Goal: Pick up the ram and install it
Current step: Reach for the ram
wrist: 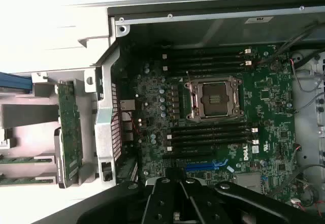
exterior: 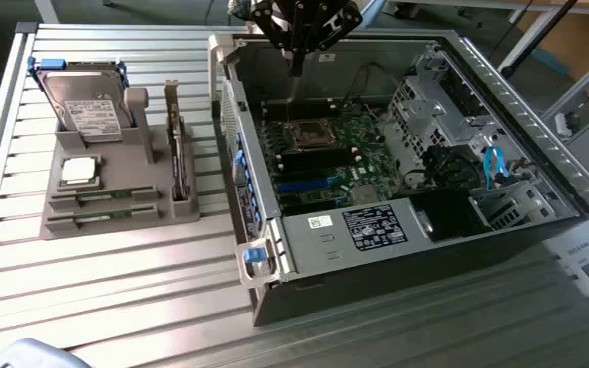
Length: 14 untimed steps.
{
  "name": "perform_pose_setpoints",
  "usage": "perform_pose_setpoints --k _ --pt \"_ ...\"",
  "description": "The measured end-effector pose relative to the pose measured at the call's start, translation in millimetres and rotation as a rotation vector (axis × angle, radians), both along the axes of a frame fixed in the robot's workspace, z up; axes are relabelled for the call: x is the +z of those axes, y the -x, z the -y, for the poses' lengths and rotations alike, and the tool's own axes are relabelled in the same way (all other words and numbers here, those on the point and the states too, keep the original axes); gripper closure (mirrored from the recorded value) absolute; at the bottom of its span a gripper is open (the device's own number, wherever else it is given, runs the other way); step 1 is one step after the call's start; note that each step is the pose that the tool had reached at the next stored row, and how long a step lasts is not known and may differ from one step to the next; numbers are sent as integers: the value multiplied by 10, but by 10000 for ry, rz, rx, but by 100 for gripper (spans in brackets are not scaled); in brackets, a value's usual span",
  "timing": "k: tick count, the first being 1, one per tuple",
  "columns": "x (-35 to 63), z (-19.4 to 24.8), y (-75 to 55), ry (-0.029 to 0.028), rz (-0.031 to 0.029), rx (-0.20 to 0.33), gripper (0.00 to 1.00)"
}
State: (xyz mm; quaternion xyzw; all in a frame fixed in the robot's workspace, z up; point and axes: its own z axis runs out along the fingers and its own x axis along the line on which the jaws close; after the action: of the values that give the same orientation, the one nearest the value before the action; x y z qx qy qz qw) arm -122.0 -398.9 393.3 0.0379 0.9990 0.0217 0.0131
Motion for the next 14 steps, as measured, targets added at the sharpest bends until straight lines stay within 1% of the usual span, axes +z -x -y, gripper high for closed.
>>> perform_pose_setpoints --k 11,14 --pt "0 0 0 0 0 0 90" --pt "-1 0 18 -1 1 -1 90"
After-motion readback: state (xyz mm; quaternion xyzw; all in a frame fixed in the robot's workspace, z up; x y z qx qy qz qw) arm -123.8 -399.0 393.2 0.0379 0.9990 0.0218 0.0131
